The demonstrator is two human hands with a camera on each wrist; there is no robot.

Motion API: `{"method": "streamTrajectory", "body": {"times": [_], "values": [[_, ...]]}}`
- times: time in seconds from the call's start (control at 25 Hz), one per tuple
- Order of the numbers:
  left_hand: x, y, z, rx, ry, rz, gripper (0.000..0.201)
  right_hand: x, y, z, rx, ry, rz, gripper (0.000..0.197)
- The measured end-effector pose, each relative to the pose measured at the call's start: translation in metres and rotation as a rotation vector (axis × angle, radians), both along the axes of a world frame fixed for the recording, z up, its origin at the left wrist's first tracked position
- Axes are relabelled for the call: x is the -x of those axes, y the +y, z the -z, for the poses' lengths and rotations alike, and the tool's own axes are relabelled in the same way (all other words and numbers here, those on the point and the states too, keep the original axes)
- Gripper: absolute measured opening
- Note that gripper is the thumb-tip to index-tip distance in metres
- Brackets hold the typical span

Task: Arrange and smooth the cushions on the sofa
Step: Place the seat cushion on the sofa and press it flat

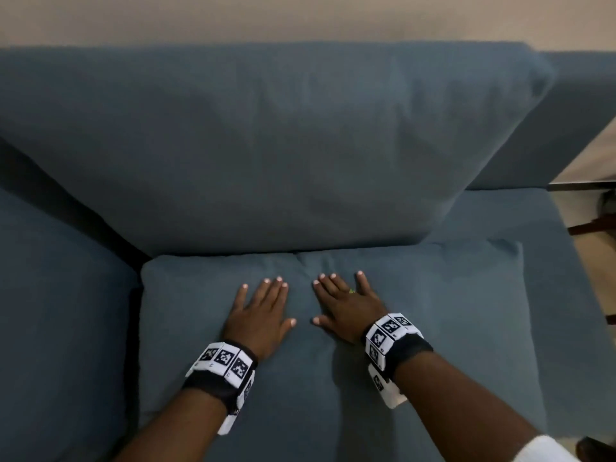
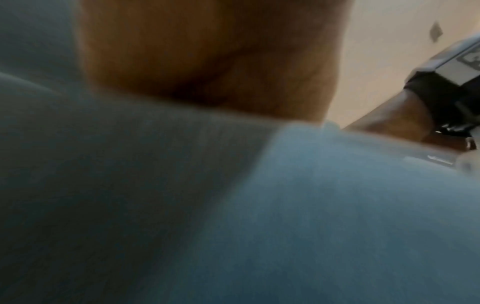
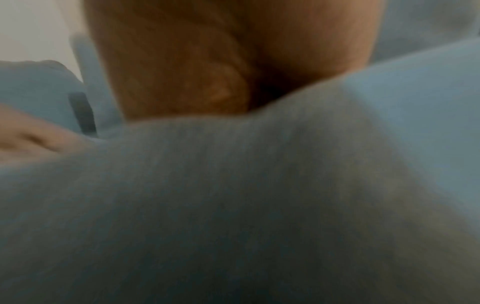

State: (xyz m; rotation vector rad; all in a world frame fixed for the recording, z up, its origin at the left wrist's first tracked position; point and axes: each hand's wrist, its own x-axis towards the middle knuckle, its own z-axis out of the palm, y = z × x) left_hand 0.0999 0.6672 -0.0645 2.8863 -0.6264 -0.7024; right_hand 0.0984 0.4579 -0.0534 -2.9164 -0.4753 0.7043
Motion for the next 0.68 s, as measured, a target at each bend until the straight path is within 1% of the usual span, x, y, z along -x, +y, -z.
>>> {"method": "streamTrajectory", "body": {"times": [0.04, 0.08, 0.12, 0.16, 0.2, 0.24, 0.28, 0.32, 0.36, 0.4, 0.44, 0.48, 0.52, 0.56, 0.6, 0.64, 0.68], "values": [[-0.005, -0.012, -0.001, -0.02, 0.014, -0.058, 0.101, 0.0, -0.011, 0.0, -0.02, -0.039, 0.004, 0.074], [-0.011, -0.027, -0.011, 0.01, -0.013, -0.162, 0.092, -0.002, -0.025, -0.006, -0.083, -0.142, 0.079, 0.072], [-0.015, -0.042, -0.019, 0.071, -0.04, -0.215, 0.084, -0.004, -0.041, -0.013, -0.15, -0.23, 0.194, 0.069], [-0.013, -0.057, -0.024, 0.117, -0.085, -0.226, 0.08, -0.004, -0.06, -0.013, -0.166, -0.259, 0.29, 0.067], [-0.005, -0.071, -0.023, 0.129, -0.099, -0.148, 0.079, 0.001, -0.073, -0.015, -0.136, -0.221, 0.289, 0.067], [0.003, -0.085, -0.015, 0.082, -0.106, -0.041, 0.079, 0.007, -0.085, -0.009, -0.061, -0.146, 0.217, 0.073], [0.011, -0.098, -0.006, 0.029, -0.018, 0.038, 0.08, 0.016, -0.093, -0.001, 0.007, -0.058, 0.125, 0.083], [0.014, -0.108, 0.0, -0.03, 0.026, 0.047, 0.082, 0.021, -0.099, 0.004, 0.004, -0.012, 0.087, 0.088], [0.01, -0.117, -0.001, -0.001, 0.027, -0.025, 0.083, 0.016, -0.104, 0.001, -0.048, -0.075, 0.143, 0.083], [0.005, -0.126, -0.005, 0.049, 0.01, -0.093, 0.083, 0.011, -0.113, -0.004, -0.115, -0.139, 0.254, 0.074], [0.003, -0.135, -0.007, 0.077, -0.007, -0.095, 0.082, 0.009, -0.125, -0.005, -0.128, -0.202, 0.345, 0.068], [0.004, -0.146, -0.009, 0.077, -0.024, -0.047, 0.082, 0.007, -0.133, -0.007, -0.114, -0.191, 0.375, 0.066], [0.008, -0.151, -0.003, 0.026, -0.012, 0.028, 0.086, 0.008, -0.138, -0.003, -0.045, -0.133, 0.315, 0.069], [0.013, -0.158, 0.001, -0.013, 0.047, 0.084, 0.091, 0.015, -0.145, 0.006, 0.033, -0.037, 0.235, 0.074], [0.014, -0.166, 0.002, -0.034, 0.065, 0.078, 0.094, 0.019, -0.153, 0.008, 0.039, 0.015, 0.195, 0.076], [0.009, -0.177, -0.001, 0.006, 0.001, 0.027, 0.092, 0.015, -0.164, 0.006, 0.008, -0.056, 0.225, 0.075], [0.003, -0.19, -0.008, 0.103, -0.08, -0.036, 0.088, 0.007, -0.176, -0.003, -0.055, -0.156, 0.322, 0.071]]}}
